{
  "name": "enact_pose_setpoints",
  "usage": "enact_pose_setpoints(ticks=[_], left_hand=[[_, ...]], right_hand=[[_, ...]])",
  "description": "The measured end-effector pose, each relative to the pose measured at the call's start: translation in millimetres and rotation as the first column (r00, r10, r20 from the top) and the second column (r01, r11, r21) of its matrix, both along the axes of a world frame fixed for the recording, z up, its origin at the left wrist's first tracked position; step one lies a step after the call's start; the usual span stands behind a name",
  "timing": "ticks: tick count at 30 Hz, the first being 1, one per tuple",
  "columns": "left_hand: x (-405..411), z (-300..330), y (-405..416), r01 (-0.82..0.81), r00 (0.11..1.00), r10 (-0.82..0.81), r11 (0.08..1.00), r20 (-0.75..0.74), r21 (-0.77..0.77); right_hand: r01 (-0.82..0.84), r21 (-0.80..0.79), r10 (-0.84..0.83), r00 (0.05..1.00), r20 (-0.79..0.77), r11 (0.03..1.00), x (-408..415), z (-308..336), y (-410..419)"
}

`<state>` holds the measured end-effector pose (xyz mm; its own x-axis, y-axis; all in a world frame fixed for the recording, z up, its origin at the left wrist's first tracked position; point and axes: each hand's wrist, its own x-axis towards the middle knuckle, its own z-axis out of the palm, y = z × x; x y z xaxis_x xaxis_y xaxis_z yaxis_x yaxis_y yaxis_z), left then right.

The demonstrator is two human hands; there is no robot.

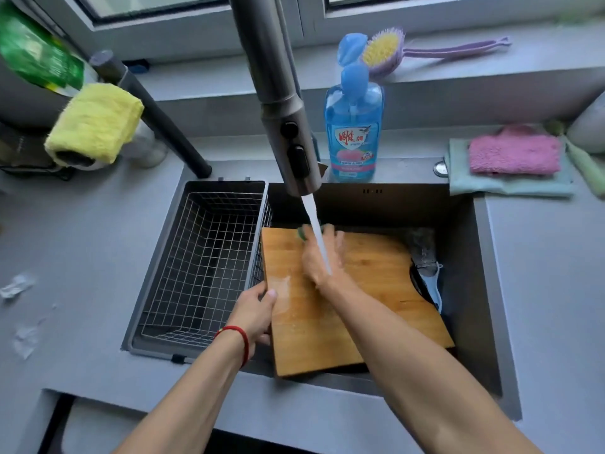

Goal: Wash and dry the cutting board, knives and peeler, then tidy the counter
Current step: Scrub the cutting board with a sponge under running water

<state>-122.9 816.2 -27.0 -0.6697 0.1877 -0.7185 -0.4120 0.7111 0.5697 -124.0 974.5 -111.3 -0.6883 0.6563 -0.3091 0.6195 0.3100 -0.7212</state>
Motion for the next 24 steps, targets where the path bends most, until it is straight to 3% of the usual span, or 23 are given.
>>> enact_pose_setpoints(ticks=[2,5,6,8,10,11,13,15,17,19,22,24], left_hand=[[-3,-3,-2,-0.043,0.999,0.043,0.999,0.029,0.008],[-3,-4,-2,-0.042,0.998,0.042,0.999,0.046,-0.002],[-3,-5,-2,-0.039,0.998,0.039,0.999,0.041,-0.011],[-3,-4,1,-0.015,1.000,0.015,1.000,0.022,-0.008],[-4,-5,4,0.013,1.000,-0.013,1.000,-0.003,-0.019],[-6,-4,6,0.032,0.999,-0.033,0.999,-0.028,-0.031],[-11,-3,9,0.055,0.996,-0.060,0.996,-0.069,-0.063],[-16,-3,11,0.050,0.995,-0.057,0.996,-0.083,-0.078],[-20,-4,12,0.039,0.996,-0.046,0.995,-0.073,-0.086],[-20,-5,13,0.040,0.997,-0.047,0.994,-0.068,-0.101],[-18,-7,18,0.058,0.994,-0.067,0.993,-0.084,-0.106],[-20,-7,24,0.088,0.987,-0.104,0.987,-0.119,-0.131]], right_hand=[[-0.224,-0.001,0.220,0.957,-0.187,0.975,21,10,-30],[-0.357,0.173,0.390,0.892,-0.229,0.918,92,-7,-23],[-0.297,0.158,0.323,0.930,-0.179,0.942,108,-15,-3],[-0.030,0.066,0.028,0.999,0.032,0.997,120,-30,37],[0.169,0.056,-0.177,0.953,0.247,0.984,107,-29,45],[0.164,0.050,-0.171,0.957,0.234,0.985,95,-19,32],[0.039,0.012,-0.040,0.998,0.052,0.999,77,1,-12],[-0.152,0.033,0.154,0.982,-0.108,0.988,87,13,-54],[-0.244,0.060,0.251,0.953,-0.171,0.968,111,11,-47],[-0.178,-0.005,0.177,0.982,-0.068,0.984,138,-3,-10],[0.093,0.017,-0.095,0.962,0.255,0.995,156,-15,38],[0.134,0.006,-0.131,0.956,0.262,0.991,138,1,19]])
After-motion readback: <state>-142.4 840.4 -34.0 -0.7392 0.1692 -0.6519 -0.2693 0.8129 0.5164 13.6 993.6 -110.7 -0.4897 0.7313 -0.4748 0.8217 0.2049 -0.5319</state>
